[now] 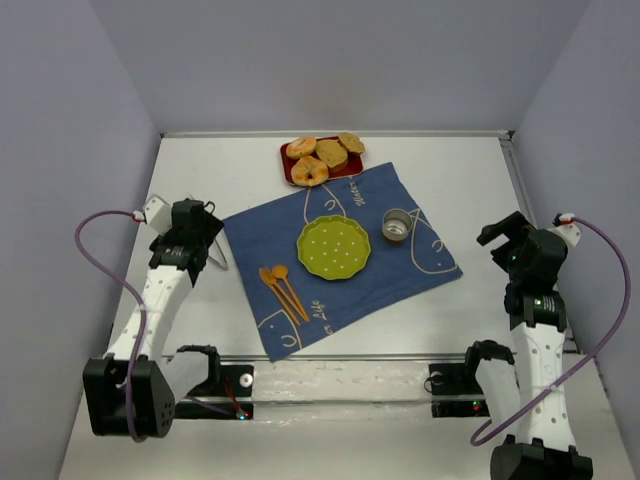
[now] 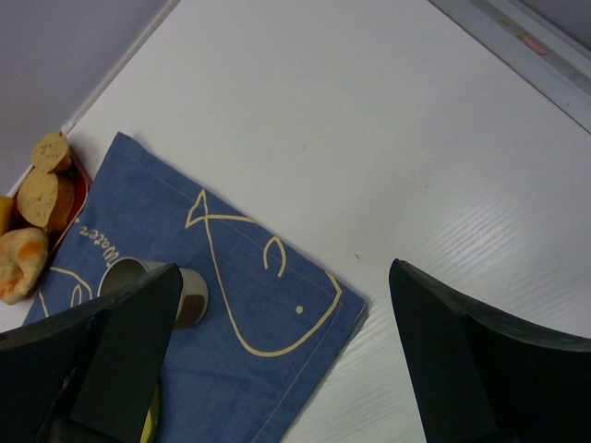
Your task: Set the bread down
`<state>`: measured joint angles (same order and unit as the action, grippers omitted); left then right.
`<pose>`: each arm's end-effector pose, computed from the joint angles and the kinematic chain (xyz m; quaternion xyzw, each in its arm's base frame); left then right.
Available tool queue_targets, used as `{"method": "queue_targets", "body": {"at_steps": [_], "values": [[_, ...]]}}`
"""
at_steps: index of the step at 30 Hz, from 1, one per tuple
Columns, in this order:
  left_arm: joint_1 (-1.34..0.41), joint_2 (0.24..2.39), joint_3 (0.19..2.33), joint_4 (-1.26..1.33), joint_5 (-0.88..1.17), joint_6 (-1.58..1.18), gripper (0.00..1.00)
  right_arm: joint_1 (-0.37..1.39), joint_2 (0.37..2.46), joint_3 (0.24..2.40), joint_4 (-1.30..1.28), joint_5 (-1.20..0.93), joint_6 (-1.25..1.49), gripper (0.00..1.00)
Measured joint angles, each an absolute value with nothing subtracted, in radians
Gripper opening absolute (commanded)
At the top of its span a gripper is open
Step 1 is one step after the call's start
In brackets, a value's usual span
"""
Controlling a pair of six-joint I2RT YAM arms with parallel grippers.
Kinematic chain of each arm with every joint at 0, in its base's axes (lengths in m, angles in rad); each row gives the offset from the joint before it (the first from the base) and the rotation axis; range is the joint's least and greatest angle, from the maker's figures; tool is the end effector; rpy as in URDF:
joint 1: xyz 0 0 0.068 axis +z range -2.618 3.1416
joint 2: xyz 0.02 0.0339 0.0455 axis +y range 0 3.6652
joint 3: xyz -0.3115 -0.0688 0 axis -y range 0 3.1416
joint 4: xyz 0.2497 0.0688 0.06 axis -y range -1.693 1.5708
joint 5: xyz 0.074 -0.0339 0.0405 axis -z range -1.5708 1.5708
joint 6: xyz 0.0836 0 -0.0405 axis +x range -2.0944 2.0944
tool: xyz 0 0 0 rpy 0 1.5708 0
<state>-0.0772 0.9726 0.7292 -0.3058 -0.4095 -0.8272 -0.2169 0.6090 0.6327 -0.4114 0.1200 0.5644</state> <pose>0.2318 0.0155 0.2903 -0.4053 0.7584 -0.0496 0.5081 0.1522 -0.0438 0.2982 0.3464 0.7534 0.0472 0.5569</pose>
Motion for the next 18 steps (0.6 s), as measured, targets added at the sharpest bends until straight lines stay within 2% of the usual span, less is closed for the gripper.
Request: {"method": "queue_targets", "body": {"at_steps": [8, 18], "values": [[0.009, 1.249, 0.831, -0.262, -0.328, -0.759, 0.99, -0.217, 0.671, 0.633, -0.411, 0.109, 0.557, 1.0], [0.057, 1.481, 0.904, -0.237, -0.287, -0.72, 0.99, -0.217, 0.704, 0.633, -0.411, 0.077, 0.544, 1.0]]}}
